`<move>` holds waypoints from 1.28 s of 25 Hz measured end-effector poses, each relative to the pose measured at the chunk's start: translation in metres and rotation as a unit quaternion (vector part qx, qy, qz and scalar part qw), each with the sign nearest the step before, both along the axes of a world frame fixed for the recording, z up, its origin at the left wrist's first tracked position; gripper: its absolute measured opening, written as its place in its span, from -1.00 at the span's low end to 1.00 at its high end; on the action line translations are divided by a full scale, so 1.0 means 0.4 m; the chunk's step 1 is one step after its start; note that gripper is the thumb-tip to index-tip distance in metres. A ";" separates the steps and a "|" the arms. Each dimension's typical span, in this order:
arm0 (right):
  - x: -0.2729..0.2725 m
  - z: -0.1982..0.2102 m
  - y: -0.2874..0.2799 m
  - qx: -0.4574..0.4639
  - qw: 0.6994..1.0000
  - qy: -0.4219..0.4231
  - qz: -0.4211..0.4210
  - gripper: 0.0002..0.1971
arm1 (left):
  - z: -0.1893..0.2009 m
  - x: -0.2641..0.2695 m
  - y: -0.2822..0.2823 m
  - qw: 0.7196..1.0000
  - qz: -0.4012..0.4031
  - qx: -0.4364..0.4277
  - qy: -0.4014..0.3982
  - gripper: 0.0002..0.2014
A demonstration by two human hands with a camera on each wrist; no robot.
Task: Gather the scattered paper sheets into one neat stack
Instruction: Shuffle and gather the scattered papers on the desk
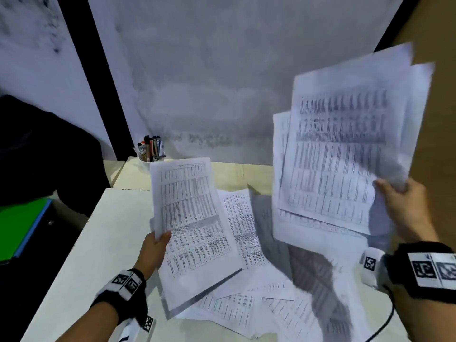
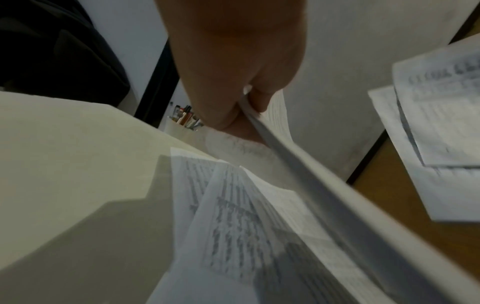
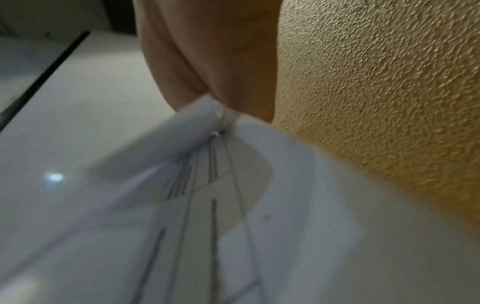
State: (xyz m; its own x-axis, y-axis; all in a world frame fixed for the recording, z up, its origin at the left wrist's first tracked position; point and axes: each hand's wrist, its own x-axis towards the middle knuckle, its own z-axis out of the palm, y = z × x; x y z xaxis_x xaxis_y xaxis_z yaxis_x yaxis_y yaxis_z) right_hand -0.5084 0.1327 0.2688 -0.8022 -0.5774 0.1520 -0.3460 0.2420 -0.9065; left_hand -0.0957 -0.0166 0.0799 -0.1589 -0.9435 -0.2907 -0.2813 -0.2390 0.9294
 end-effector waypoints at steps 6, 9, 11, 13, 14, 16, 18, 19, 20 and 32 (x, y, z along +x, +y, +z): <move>0.165 -0.174 -0.088 0.021 0.962 -0.210 0.172 -0.83 | 0.118 -0.093 -0.002 0.990 -0.119 -0.007 0.071 -0.69; 0.249 -0.260 -0.121 0.092 0.938 -0.251 0.219 -0.75 | 0.161 -0.105 0.000 0.985 -0.123 0.000 0.118 -0.75; 0.279 -0.266 -0.137 0.073 0.920 -0.296 0.248 -0.77 | 0.181 -0.097 0.003 0.986 -0.099 0.011 0.132 -0.68; 0.297 -0.255 -0.155 0.051 0.902 -0.322 0.281 -0.73 | 0.194 -0.078 0.001 0.985 -0.047 0.041 0.161 -0.62; 0.303 -0.249 -0.164 0.047 0.901 -0.318 0.292 -0.73 | 0.201 -0.066 -0.003 0.979 -0.036 0.063 0.191 -0.64; 0.315 -0.228 -0.173 0.048 0.922 -0.262 0.281 -0.79 | 0.224 -0.057 -0.010 0.964 -0.030 0.074 0.255 -0.43; 0.325 -0.208 -0.180 0.029 0.949 -0.210 0.232 -0.85 | 0.248 -0.047 -0.009 0.949 -0.056 0.052 0.305 -0.23; 0.329 -0.199 -0.182 0.005 0.956 -0.202 0.212 -0.85 | 0.253 -0.045 -0.008 0.947 -0.072 0.025 0.312 -0.19; 0.333 -0.192 -0.185 -0.021 0.958 -0.199 0.204 -0.84 | 0.259 -0.041 -0.005 0.952 -0.087 -0.005 0.293 -0.18; 0.388 -0.173 -0.213 -0.052 0.940 -0.183 0.284 -0.83 | 0.247 -0.087 -0.025 0.974 -0.069 -0.097 0.193 -0.18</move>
State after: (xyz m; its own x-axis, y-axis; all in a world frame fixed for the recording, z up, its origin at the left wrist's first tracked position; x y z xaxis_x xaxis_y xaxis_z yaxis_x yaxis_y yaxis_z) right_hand -0.3533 0.0476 0.1997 -0.3777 -0.9259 0.0054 -0.0531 0.0158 -0.9985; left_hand -0.1305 -0.0266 0.1785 -0.3504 -0.9366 -0.0031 0.0805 -0.0333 0.9962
